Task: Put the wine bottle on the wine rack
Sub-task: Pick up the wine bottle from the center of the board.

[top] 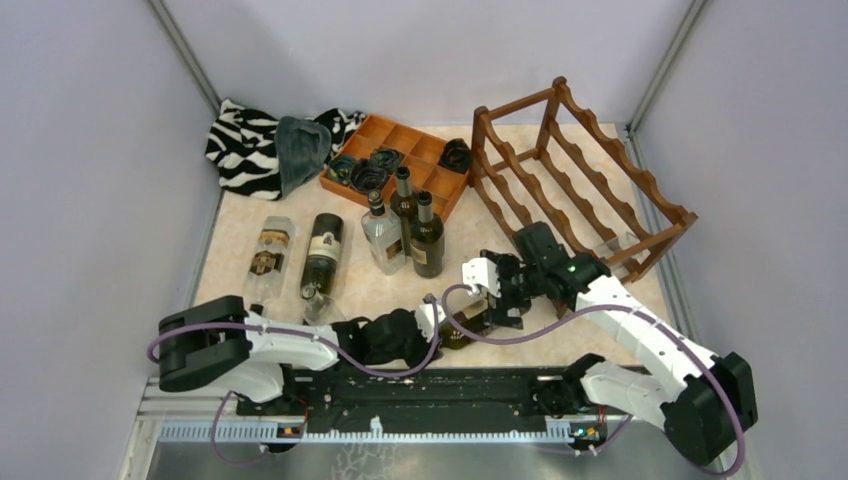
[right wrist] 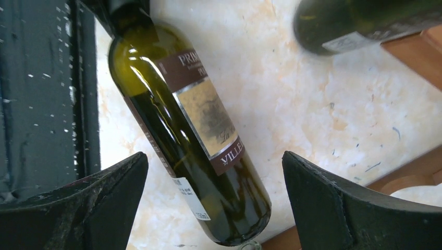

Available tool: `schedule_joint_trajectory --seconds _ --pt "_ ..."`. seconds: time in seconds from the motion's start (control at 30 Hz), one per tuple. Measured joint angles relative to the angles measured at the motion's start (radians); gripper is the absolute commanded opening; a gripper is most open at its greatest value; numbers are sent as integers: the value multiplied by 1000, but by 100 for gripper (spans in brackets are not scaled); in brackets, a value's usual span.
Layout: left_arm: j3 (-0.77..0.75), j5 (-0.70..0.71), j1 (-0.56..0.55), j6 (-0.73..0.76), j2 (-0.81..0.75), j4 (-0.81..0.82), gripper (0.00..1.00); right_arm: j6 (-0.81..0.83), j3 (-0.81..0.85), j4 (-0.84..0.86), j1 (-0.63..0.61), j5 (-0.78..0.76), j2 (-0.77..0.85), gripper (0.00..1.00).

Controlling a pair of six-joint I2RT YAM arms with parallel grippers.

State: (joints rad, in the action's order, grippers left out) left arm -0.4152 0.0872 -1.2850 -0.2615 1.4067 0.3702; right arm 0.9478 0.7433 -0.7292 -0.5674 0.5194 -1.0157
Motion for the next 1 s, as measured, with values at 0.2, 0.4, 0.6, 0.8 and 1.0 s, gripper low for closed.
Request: schedule_joint_trajectory --seconds 0.2,0.4,0.6,0.8,1.0 --pt "35 -2 0 -11 -42 14 0 11 148 -131 0 97 -28 98" --pt "48 9 0 -14 -130 16 0 36 322 -268 0 203 -54 98" --pt "45 18 0 -15 -181 41 0 48 475 -372 7 280 -83 98" --pt "41 23 0 -23 -181 29 0 4 631 -405 63 312 -100 98" --pt "24 39 0 -28 -181 -8 0 -172 712 -304 149 219 -99 97"
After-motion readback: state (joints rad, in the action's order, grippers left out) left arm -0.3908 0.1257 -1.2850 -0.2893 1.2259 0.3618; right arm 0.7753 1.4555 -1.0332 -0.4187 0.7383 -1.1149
